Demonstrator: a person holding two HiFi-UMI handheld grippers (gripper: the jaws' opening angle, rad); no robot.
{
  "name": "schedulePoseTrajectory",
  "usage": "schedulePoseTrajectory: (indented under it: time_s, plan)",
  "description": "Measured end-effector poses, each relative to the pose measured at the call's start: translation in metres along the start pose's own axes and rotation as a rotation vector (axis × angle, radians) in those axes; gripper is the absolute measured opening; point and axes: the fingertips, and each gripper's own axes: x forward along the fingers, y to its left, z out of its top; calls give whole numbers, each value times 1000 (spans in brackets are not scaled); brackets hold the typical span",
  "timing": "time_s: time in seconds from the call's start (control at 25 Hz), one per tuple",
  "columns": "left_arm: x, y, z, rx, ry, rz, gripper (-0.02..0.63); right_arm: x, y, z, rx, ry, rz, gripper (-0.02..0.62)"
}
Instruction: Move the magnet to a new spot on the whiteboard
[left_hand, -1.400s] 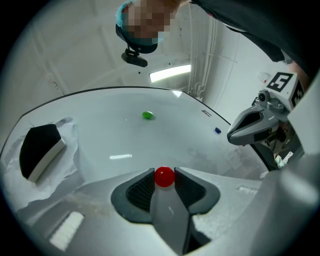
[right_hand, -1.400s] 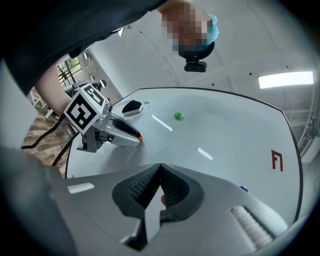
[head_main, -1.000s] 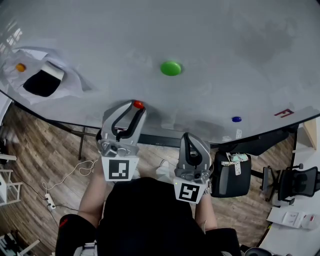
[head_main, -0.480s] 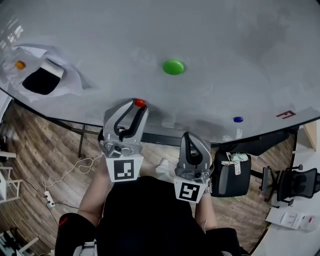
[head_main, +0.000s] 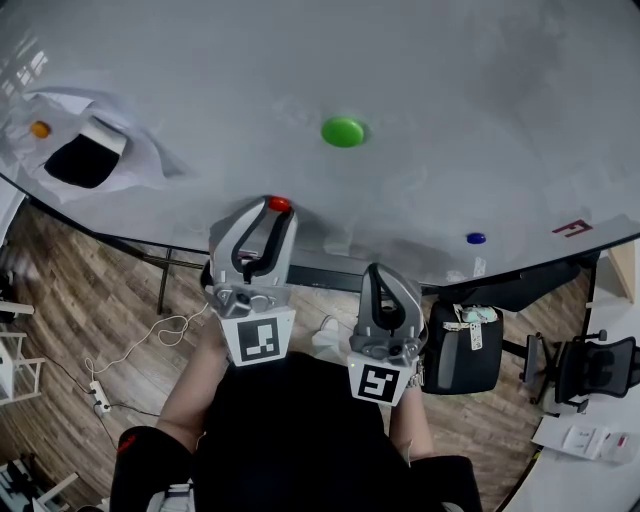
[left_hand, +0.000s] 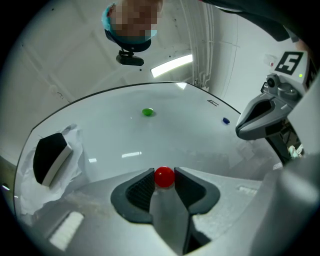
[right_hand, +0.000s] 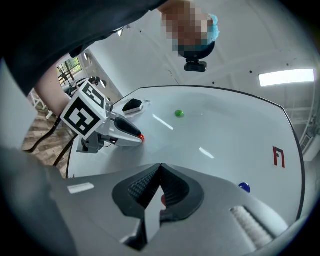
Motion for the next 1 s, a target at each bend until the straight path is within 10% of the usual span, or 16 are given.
schedulePoseTrajectory:
  time_s: [1.0]
  plan:
    - [-25,-9,11,-75,-48,-143,129,-12,8,14,1,-4,-11,2]
